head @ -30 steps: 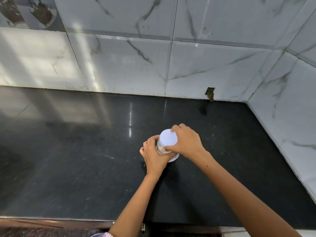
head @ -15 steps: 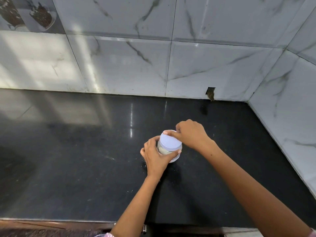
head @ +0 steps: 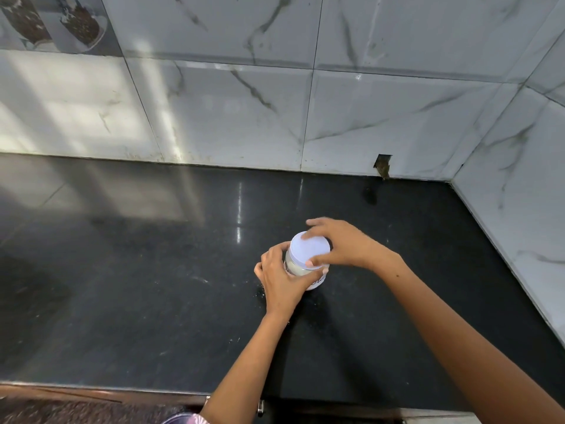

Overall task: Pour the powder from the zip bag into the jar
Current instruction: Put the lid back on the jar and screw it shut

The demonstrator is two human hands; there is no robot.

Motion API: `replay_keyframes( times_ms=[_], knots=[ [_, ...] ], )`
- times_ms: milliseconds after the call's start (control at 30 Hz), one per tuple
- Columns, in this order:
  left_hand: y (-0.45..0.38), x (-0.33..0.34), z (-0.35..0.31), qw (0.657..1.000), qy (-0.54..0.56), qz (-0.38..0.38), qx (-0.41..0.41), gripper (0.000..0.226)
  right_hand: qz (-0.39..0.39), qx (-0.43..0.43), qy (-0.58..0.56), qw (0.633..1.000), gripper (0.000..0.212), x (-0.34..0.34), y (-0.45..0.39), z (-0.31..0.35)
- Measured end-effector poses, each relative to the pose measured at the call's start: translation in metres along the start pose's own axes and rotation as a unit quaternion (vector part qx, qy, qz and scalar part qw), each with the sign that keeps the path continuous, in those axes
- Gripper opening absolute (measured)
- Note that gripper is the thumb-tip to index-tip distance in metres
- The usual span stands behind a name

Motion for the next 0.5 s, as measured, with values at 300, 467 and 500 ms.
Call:
replay_keyframes(
  times_ms=[300,467,500],
  knots=[
    [-0.001,0.000,0.002,1.000,-0.007,0.005,0.003,0.071,-0.115,0.064,0.020,0.991,0.047,-0.008,-0.004,-0.012],
    [-0.002,0.001,0.004,1.000,-0.002,0.004,0.004,0.066,-0.042,0.021,-0.019,0.999,0.057,0.008,0.003,-0.001],
    [-0.002,0.002,0.004,1.000,0.003,0.004,0.003,0.065,-0.073,0.047,-0.005,0.996,0.058,0.006,0.003,-0.001]
  ],
)
Point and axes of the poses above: each hand's wrist, its own y-axis away from the middle knuckle, its own x-axis out of the palm, z = x × y, the point moved 10 cm from there along -y, towards the middle knuckle, and after that the axes turned 7 degrees about x, right-handed, at the moved point
